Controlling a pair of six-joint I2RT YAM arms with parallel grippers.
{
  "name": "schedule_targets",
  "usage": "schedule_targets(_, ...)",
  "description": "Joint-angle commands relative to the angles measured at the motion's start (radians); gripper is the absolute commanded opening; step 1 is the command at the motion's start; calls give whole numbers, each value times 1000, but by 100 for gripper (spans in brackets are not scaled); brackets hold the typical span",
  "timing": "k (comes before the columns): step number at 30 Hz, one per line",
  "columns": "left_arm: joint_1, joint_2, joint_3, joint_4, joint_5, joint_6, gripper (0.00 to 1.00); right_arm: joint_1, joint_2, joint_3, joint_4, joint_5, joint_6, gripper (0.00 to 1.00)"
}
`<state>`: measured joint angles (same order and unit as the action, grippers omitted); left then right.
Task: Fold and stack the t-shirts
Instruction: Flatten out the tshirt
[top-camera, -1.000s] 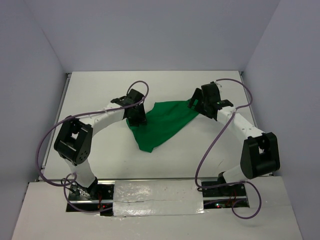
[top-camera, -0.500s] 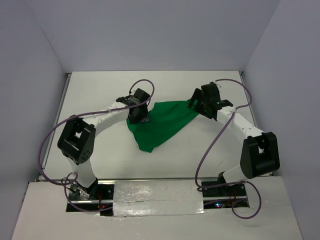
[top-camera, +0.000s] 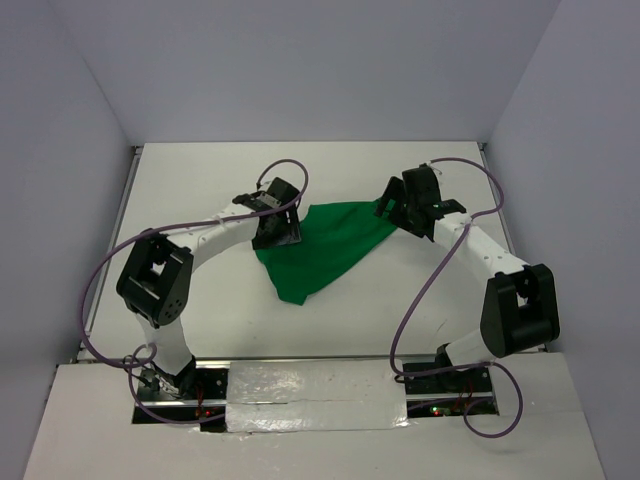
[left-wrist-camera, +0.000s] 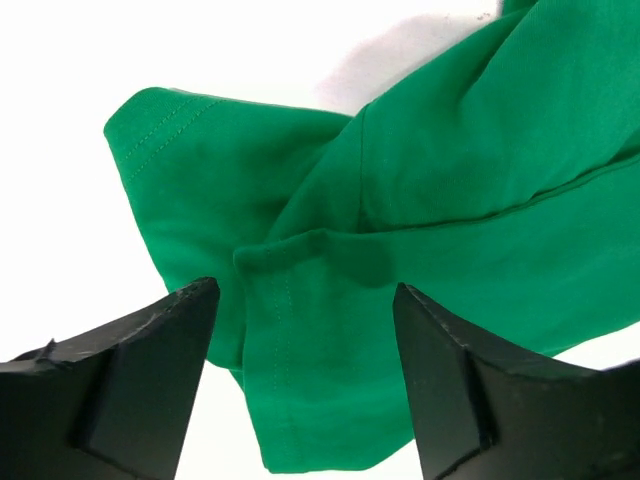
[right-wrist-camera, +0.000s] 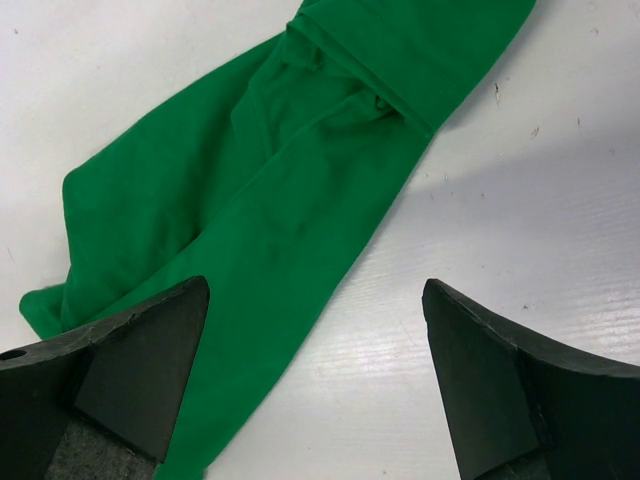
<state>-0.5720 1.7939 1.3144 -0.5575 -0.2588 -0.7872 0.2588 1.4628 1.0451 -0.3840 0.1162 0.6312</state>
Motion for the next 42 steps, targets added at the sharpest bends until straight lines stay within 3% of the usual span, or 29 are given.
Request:
schedule_targets(1,0,-19,-10,10,-14,-4,85,-6,4,1,13,-1,-2,94)
schedule_targets(17,11,53,48,44,21,0,66,-4,-4,-7,5,-1,-8,94)
schedule_targets(25,11,-16,17,38,-7,-17,48,-6,1,-7,8,-6,-7,94)
schedule_targets(28,9,-36,6,38,-5,-15,35,-6,5,-5,8,-6,-4,94)
schedule_targets(29,9,-37,6,38,-3,-12,23,-4,7,-7,8,-7,-4,94)
schedule_targets(32,8,-39,9,28,-7,-10,7,-6,7,-8,11,-12,1,94)
schedule_targets(34,9,-36,13,25,-10,-9,1,-6,7,-8,11,-13,1,94)
schedule_targets(42,9,-57,35,-21,-19,-3,0,-6,8,-5,7,-9,-7,94)
